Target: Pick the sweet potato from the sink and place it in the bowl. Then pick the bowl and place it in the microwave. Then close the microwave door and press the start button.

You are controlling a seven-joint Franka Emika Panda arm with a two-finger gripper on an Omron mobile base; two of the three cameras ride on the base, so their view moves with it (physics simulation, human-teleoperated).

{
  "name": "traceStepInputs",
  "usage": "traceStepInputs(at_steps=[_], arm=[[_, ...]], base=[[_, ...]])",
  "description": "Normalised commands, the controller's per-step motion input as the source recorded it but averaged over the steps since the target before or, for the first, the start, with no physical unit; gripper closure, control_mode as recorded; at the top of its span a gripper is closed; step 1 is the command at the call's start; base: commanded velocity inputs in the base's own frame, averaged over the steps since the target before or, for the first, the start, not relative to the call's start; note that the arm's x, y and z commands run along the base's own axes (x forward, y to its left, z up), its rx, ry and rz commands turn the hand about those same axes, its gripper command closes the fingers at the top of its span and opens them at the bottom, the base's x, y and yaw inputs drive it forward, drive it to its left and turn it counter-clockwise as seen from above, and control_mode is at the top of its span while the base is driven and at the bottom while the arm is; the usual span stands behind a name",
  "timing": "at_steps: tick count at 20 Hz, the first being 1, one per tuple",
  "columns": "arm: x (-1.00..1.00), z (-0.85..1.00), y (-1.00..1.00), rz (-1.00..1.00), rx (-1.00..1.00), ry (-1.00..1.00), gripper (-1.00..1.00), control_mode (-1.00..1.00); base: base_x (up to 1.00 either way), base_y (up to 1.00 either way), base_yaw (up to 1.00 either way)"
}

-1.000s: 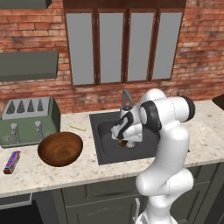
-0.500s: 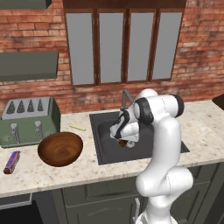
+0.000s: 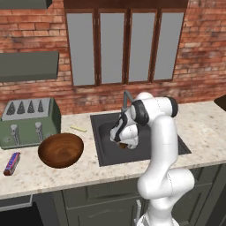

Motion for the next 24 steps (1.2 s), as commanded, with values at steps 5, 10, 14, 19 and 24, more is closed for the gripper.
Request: traceStepInputs(at_steps=[5,10,14,19,24], arm=[[-0.02,-0.03,0.00,0.00,0.01,0.00,1.00,-1.00],[-0.49,0.13,0.00,0.00,0.01,-0.11,1.00,-1.00],[-0.86,0.56,0.00,0.00,0.00,-0.10,1.00,-1.00],[-0.97,0.84,0.00,0.00,0.00,-0.05,1.00,-1.00],[-0.64,1.00,0.01,0.00,0.00,-0.05,1.00,-1.00]], base=[[0.00,0.00,0.00],[0.00,0.00,0.00],[0.00,0.00,0.00],[0.00,0.00,0.00],[0.00,0.00,0.00]])
